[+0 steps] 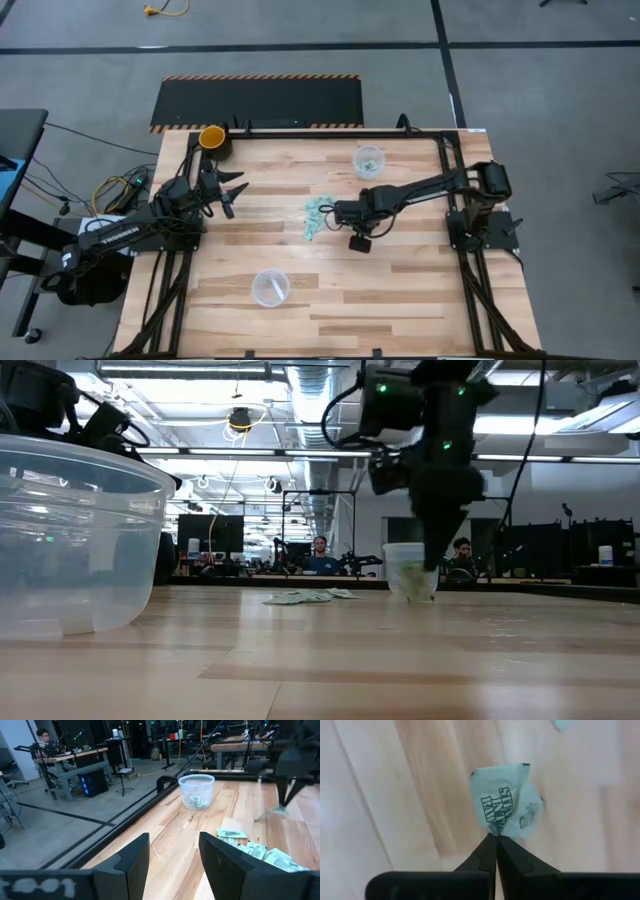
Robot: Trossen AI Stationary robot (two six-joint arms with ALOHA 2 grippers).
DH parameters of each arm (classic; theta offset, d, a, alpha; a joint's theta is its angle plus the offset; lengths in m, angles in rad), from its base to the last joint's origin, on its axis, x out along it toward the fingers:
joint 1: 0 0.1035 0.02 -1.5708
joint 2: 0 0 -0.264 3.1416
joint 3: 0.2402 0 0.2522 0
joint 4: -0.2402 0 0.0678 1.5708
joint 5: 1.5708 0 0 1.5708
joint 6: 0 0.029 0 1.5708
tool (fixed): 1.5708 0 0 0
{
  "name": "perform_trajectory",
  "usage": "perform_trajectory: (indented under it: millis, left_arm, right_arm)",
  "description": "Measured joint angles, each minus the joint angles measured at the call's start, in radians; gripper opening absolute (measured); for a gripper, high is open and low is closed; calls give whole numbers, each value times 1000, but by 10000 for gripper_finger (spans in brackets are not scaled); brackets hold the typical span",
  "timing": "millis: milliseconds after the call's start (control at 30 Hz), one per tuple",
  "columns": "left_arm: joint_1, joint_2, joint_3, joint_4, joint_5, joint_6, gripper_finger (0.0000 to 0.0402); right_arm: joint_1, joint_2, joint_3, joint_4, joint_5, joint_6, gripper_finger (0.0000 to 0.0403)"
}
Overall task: Pick and place Stevia / Truvia into bins
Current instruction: Put the stevia packet into the top container
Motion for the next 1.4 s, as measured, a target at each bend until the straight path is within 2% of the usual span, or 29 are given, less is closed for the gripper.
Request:
perform_trajectory:
  millis: [267, 400, 567, 667, 1100, 1300, 1400]
  left_arm:
    - [0, 1, 0, 0, 1, 0, 163]
    - [0, 1, 0, 0, 0, 0, 163]
    - [0, 1, 0, 0, 0, 0, 163]
    - [0, 1, 0, 0, 0, 0, 163]
    - [0, 1, 0, 0, 0, 0, 163]
    - [0, 1, 0, 0, 0, 0, 163]
    - [0, 1, 0, 0, 0, 0, 163]
  right_arm:
    - [26, -90, 67, -257, 204, 76, 1]
    - [30, -145, 72, -268, 321, 79, 1]
    - [2, -180, 73, -264, 515, 79, 0]
    - [-35, -184, 73, -260, 571, 62, 0]
    - [-251, -183, 68, -166, 560, -93, 0]
    - [-334, -183, 68, -142, 404, -139, 5]
    - [-357, -183, 68, -137, 384, -139, 15]
